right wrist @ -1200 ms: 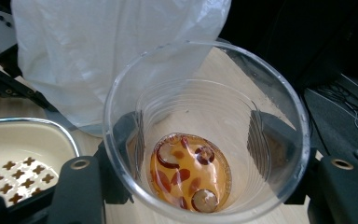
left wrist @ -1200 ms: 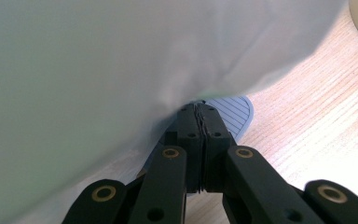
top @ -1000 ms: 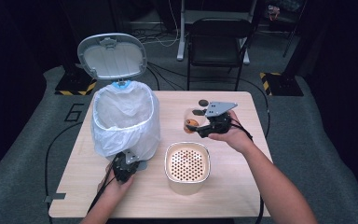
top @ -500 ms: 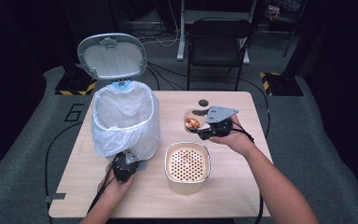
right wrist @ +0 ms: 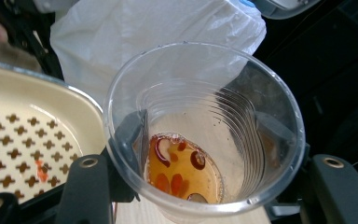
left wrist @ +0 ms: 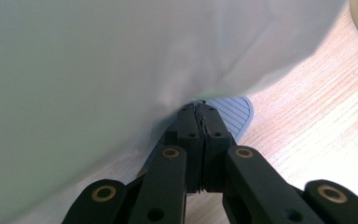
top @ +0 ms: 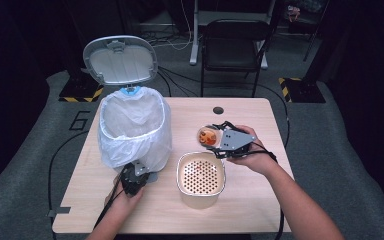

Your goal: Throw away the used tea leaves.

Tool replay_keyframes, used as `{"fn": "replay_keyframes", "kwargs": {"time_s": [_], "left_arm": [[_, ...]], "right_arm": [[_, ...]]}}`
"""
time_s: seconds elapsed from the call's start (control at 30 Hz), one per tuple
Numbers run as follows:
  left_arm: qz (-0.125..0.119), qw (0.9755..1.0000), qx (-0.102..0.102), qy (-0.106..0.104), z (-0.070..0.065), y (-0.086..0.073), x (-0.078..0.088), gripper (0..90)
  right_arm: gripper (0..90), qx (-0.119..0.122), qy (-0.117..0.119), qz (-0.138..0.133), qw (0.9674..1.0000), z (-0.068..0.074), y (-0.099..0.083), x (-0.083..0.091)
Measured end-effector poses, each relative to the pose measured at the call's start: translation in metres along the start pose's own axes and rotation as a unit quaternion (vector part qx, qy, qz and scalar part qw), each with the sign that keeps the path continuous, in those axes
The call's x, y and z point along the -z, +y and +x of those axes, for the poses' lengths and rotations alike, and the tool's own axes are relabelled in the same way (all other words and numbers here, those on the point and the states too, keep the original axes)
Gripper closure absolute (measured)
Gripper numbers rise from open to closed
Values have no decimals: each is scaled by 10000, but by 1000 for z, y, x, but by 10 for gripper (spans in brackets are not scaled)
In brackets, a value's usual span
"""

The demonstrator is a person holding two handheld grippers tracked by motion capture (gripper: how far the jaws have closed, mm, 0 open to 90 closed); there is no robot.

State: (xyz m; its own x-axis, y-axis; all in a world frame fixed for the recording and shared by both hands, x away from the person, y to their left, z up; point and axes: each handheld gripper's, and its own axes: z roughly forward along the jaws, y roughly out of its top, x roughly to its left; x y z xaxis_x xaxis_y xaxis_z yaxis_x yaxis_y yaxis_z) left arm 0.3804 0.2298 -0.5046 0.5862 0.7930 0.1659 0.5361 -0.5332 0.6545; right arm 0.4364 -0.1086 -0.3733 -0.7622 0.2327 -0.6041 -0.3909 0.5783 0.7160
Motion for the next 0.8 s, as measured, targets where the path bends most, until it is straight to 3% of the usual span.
{"fn": "replay_keyframes", "kwargs": {"time_s": [0.23,0.33,0.37,0.4,0.43,0.5,0.53,0.57,0.6,0.63,0.67,0.7,0.73,0.77,0.8], "left_arm": [[16,10000,7,-16,0,0,0,885],[17,10000,4,-13,0,0,0,885],[17,10000,6,-15,0,0,0,885],[17,10000,6,-15,0,0,0,885],[14,10000,5,-9,0,0,0,885],[11,10000,2,-2,0,0,0,886],[11,10000,2,-2,0,0,0,885],[18,10000,1,-15,0,0,0,886],[18,10000,1,-15,0,0,0,885],[19,10000,0,-16,0,0,0,885],[20,10000,-2,-15,0,0,0,885],[20,10000,-2,-15,0,0,0,885],[18,10000,0,-13,0,0,0,885],[20,10000,1,-13,0,0,0,885],[22,10000,3,-13,0,0,0,885]], "right_arm": [[406,811,-146,306,9961,19,2,1],[406,964,-205,355,9945,23,4,1],[406,1182,-316,426,9916,28,6,1],[406,1182,-316,426,9916,28,6,1],[406,1529,-402,497,9862,32,8,0],[405,1731,-424,531,9825,36,9,0],[405,1731,-424,531,9825,36,9,0],[405,2028,-469,618,9762,40,11,0],[405,2028,-469,618,9762,40,11,0],[406,2191,-498,673,9721,42,12,0],[406,2523,-522,758,9633,46,14,-1],[406,2523,-522,758,9633,46,14,-1],[405,2763,-476,841,9562,49,15,-2],[405,2763,-476,841,9562,49,15,-2],[406,2874,-479,889,9525,50,16,-3]]}}
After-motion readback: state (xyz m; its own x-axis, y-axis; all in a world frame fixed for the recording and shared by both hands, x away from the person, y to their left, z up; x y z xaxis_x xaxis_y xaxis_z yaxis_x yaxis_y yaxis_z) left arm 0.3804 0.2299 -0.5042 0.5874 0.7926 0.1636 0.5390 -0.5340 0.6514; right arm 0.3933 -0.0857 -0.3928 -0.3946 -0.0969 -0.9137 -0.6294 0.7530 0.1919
